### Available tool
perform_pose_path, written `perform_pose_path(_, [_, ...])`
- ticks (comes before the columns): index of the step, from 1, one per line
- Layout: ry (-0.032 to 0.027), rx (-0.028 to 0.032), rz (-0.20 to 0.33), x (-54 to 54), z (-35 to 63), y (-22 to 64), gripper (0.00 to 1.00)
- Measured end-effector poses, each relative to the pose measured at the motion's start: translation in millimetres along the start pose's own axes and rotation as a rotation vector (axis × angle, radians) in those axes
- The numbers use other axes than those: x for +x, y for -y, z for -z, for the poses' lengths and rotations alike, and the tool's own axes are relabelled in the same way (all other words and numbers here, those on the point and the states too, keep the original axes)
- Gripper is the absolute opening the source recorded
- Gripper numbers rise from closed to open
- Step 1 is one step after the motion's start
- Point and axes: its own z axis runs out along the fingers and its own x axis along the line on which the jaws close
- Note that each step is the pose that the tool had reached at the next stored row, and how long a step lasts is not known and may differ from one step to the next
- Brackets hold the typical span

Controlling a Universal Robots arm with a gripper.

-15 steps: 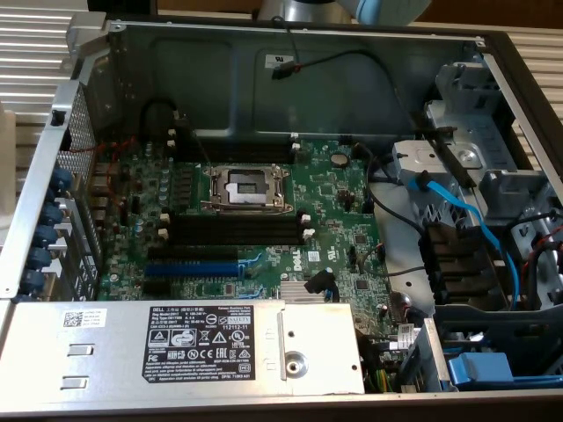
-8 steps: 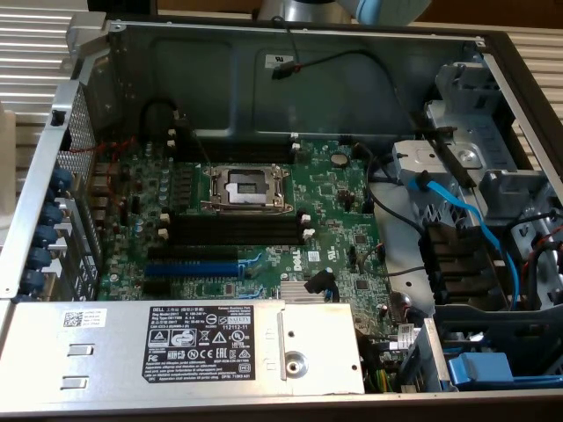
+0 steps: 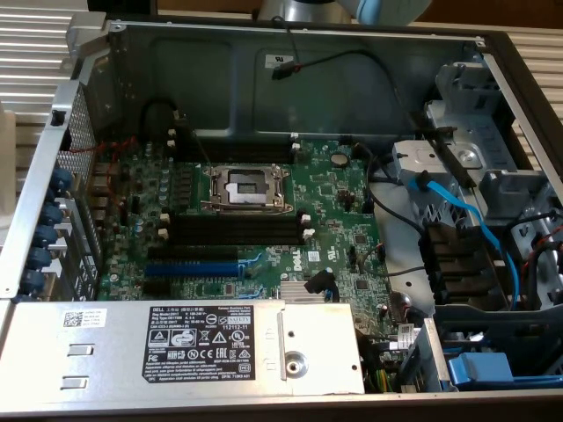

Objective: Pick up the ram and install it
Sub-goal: 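Pick up the ram and move it above insertion slot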

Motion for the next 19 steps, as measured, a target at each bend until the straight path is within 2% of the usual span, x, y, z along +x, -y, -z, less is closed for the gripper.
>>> perform_pose_path(1, [0.0047, -0.0001, 0.000, 0.3, 0.1, -0.1, 0.24])
perform_pose_path(3, [0.0104, -0.0037, 0.000, 1.1, -0.1, -0.2, 0.24])
perform_pose_path(7, [0.0154, -0.0150, 0.000, 2.2, 0.1, -0.7, 0.24])
perform_pose_path(12, [0.0165, -0.0173, 0.000, 3.7, 0.0, -1.1, 0.24])
perform_pose_path(19, [0.0233, -0.0152, 0.000, 4.9, -0.1, 0.2, 0.24])
